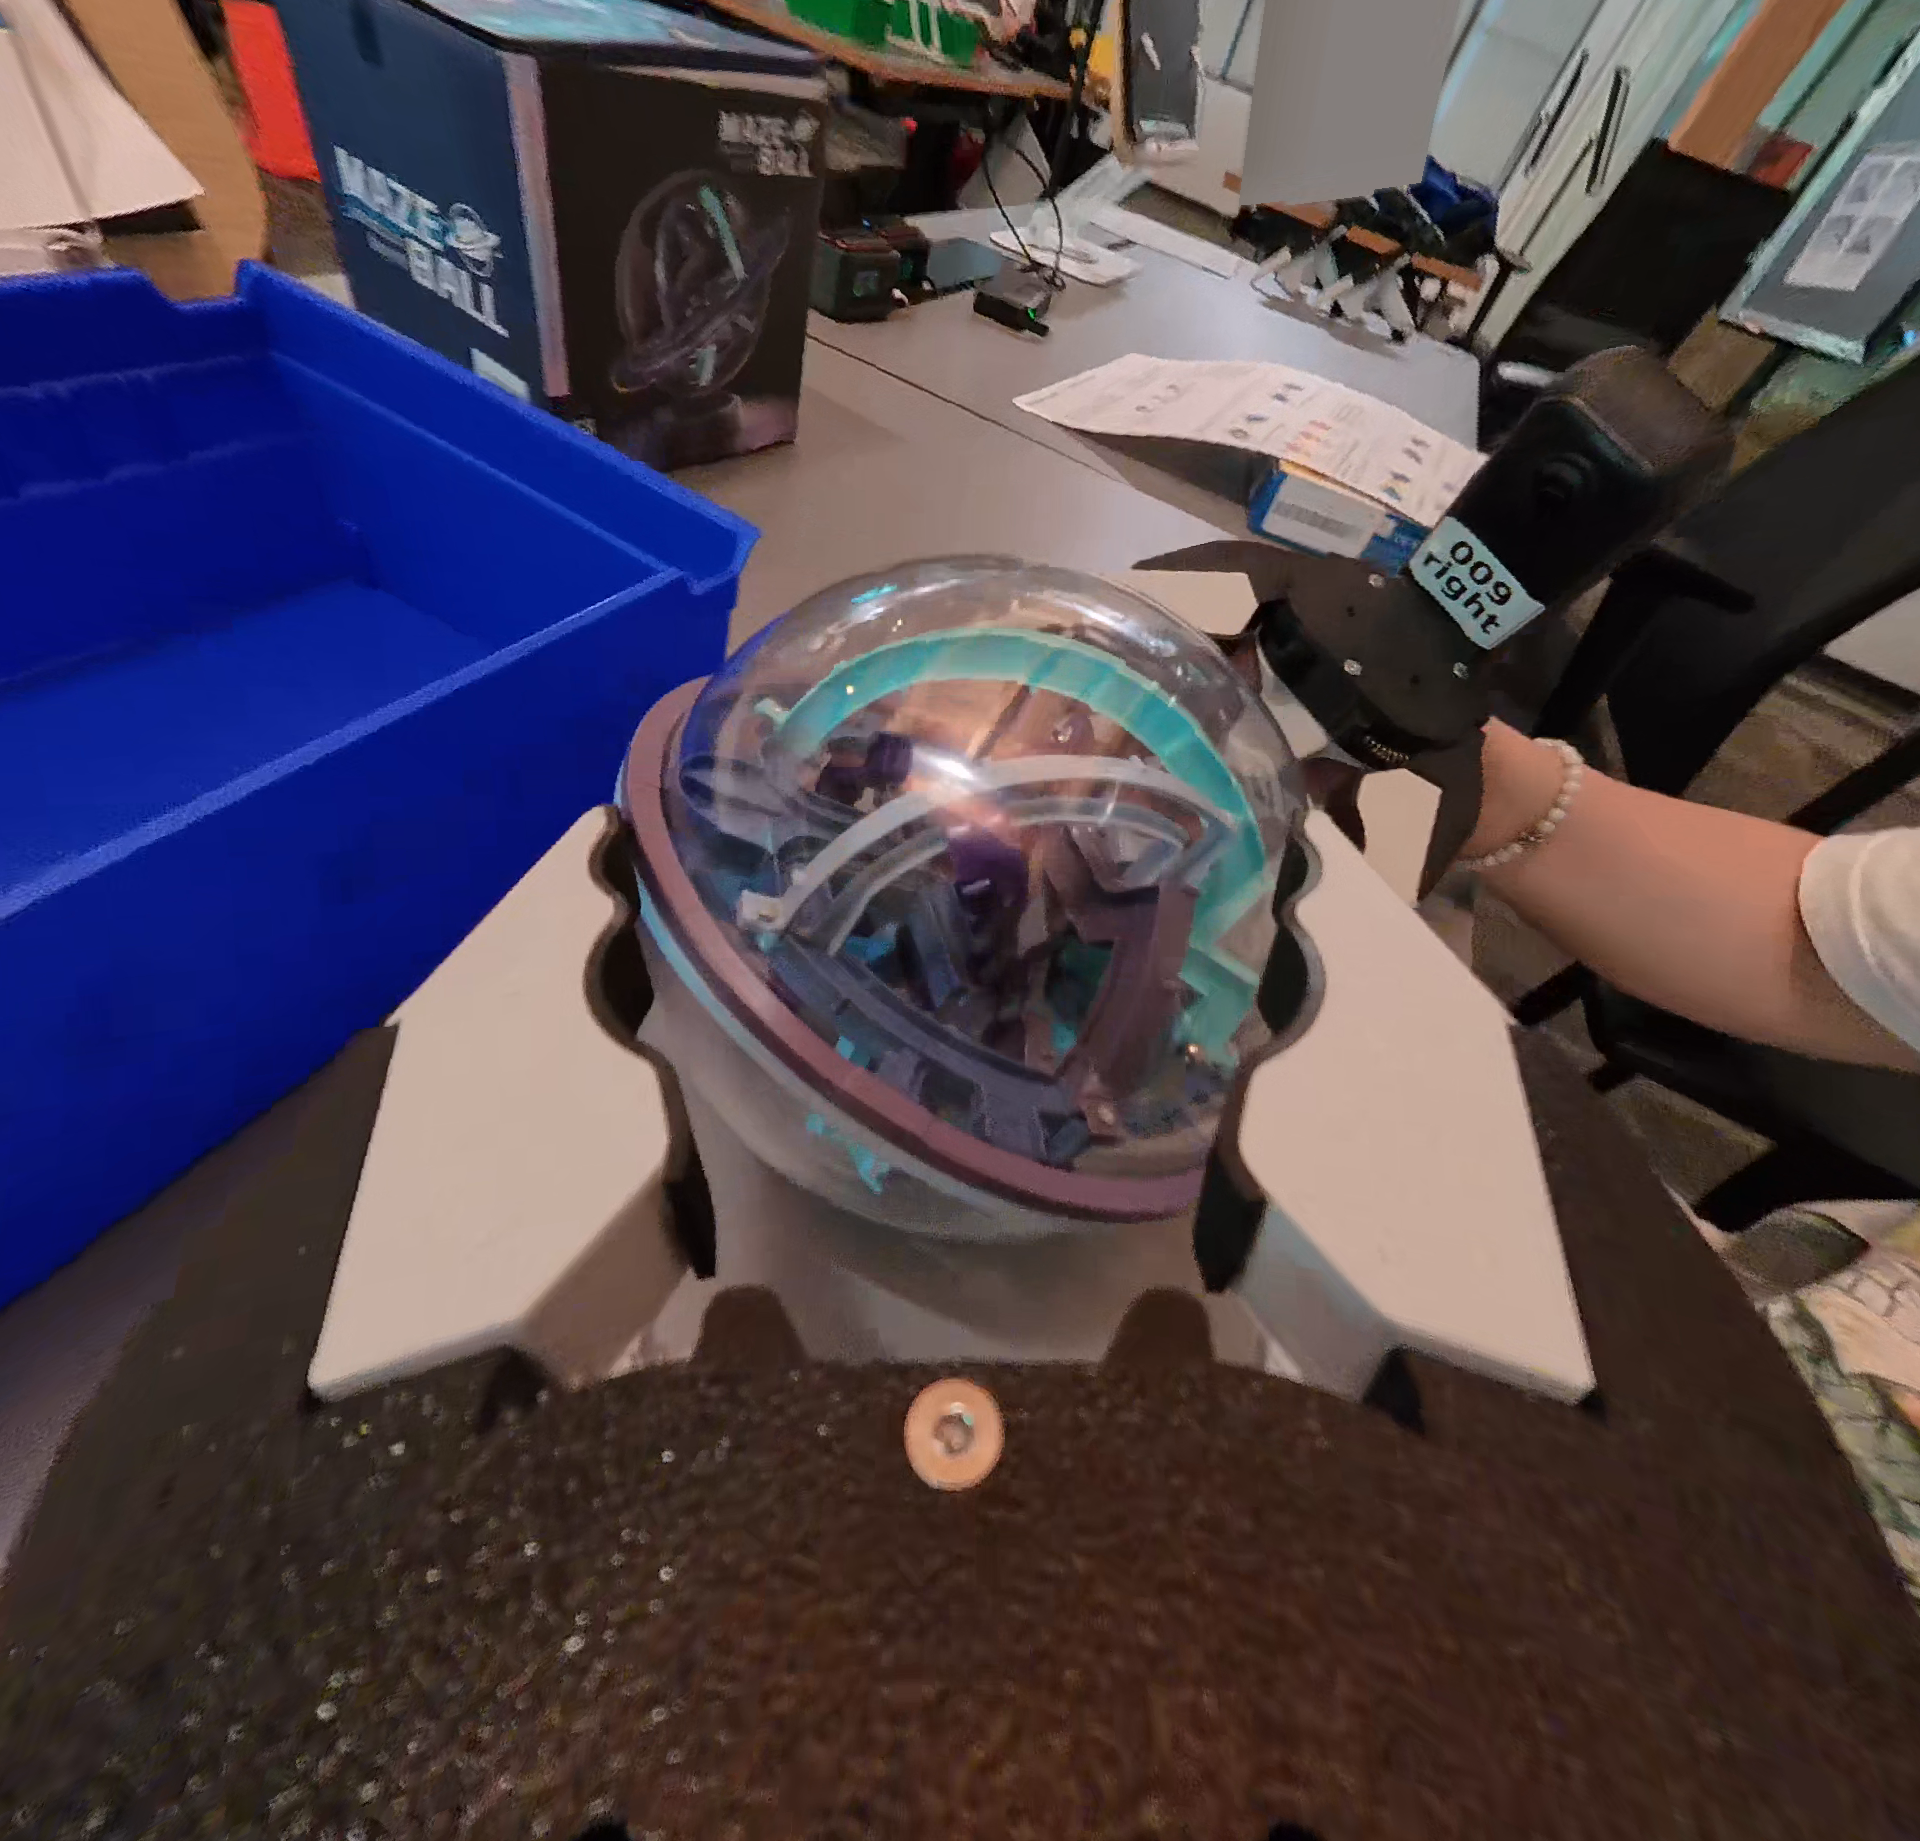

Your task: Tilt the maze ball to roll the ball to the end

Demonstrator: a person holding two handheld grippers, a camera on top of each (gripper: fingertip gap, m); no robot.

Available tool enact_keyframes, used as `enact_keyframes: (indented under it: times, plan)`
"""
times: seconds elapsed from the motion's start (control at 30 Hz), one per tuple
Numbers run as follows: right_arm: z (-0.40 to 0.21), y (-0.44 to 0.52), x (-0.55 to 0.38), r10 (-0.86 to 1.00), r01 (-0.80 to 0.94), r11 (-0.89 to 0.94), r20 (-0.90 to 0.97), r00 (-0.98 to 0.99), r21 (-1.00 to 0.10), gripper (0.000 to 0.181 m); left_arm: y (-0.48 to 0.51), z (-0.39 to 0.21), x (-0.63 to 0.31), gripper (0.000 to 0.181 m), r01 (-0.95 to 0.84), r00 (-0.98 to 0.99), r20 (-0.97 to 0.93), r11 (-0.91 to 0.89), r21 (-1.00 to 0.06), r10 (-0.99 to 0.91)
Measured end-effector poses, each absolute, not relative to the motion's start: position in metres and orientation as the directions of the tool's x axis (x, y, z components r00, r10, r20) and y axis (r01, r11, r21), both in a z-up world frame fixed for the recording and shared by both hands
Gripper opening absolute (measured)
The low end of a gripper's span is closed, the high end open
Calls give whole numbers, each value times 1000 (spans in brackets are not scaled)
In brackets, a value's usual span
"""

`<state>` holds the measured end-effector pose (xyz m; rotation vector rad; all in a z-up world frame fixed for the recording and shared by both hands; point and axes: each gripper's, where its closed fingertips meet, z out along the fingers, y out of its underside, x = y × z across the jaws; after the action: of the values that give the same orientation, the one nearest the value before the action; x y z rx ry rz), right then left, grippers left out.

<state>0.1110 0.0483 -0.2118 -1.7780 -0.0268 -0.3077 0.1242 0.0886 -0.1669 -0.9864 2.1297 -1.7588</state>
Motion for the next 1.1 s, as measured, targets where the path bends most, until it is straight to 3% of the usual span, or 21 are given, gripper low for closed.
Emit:
enact_keyframes:
  times: [0.07,0.17,0.23,0.33,0.43,0.53,0.67,0.73,0.8,0.93,1.0,1.1]
  plan:
    - [-227,36,104,-154,202,-340,267,951,-918,137,77,-164,122,118,-377,-779,246,117,-919,-577]
    - [-256,10,92,-77,261,-581,372,925,-770,126,60,-161,118,118,-371,-825,218,210,-905,-521]
    - [-250,-7,94,-88,271,-632,415,906,-726,117,49,-161,116,118,-347,-848,178,269,-898,-499]
    - [-193,-17,103,-195,248,-449,365,910,-859,121,34,-160,113,118,-295,-872,110,333,-896,-478]
    - [-155,-12,98,-139,222,-284,269,953,-933,117,23,-159,113,118,-267,-873,68,357,-895,-483]
    - [-172,4,97,-37,245,-348,274,961,-905,128,20,-158,110,117,-261,-870,61,351,-899,-490]
    - [-181,17,86,24,204,-267,205,978,-942,122,27,-158,109,118,-270,-850,73,312,-911,-521]
    - [-189,17,86,1,205,-265,212,977,-942,122,36,-157,112,119,-297,-813,114,237,-925,-571]
    - [-202,16,84,-10,220,-290,233,972,-931,122,54,-158,116,131,-336,-729,170,130,-933,-663]
    - [-215,18,79,-48,197,-289,220,974,-937,123,68,-163,109,125,-364,-671,300,-52,-930,-678]
    - [-220,19,79,-73,178,-303,209,975,-936,128,59,-167,110,125,-427,-679,355,-48,-903,-643]
    - [-228,11,80,-73,177,-377,220,973,-909,131,45,-168,111,125,-440,-712,292,82,-894,-638]
